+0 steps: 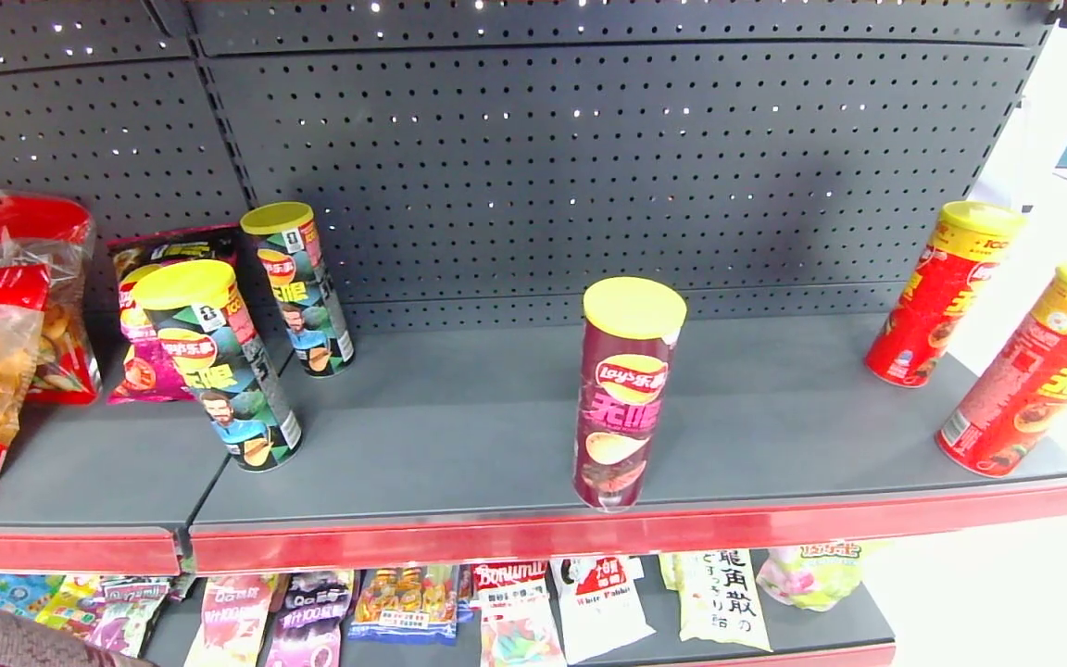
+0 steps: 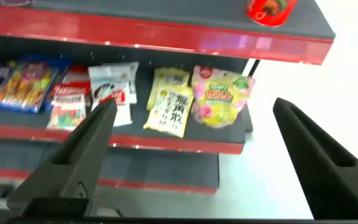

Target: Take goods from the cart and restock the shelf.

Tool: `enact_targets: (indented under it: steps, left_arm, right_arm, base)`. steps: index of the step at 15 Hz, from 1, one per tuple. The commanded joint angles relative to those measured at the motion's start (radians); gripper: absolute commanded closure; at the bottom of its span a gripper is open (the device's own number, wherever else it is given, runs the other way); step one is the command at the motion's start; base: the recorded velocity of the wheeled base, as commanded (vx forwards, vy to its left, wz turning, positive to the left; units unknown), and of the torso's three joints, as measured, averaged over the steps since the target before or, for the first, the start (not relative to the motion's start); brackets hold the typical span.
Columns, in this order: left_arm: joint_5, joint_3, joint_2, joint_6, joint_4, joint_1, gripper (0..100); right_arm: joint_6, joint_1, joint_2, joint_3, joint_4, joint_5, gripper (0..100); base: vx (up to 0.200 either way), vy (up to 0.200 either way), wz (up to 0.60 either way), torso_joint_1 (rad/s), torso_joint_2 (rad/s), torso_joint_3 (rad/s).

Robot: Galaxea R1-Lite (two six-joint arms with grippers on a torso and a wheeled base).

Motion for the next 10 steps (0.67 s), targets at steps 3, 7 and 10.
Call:
enact_targets:
  steps: [3,7,10]
  left_arm:
    - [-0.007,0.003,0.017,0.000,-0.004,0.000,100]
    - [-0.032,0.006,0.013,0.000,-0.007,0.000,100]
    - [-0.034,0.003,0.010,0.000,-0.011,0.000,100]
  right_arm:
    - [0.046,0.012,-0.082,0.101,-0.106,-0.009,0]
    - [0.055,0.012,-0.082,0.172,-0.249,-0.009,0]
    - [0.066,0.012,-0.082,0.245,-0.358,0.004,0]
  base:
    - [0.000,0.000,0.00,0.000,0.00,0.000]
    - [0.000,0.000,0.00,0.000,0.00,0.000]
    - [0.000,0.000,0.00,0.000,0.00,0.000]
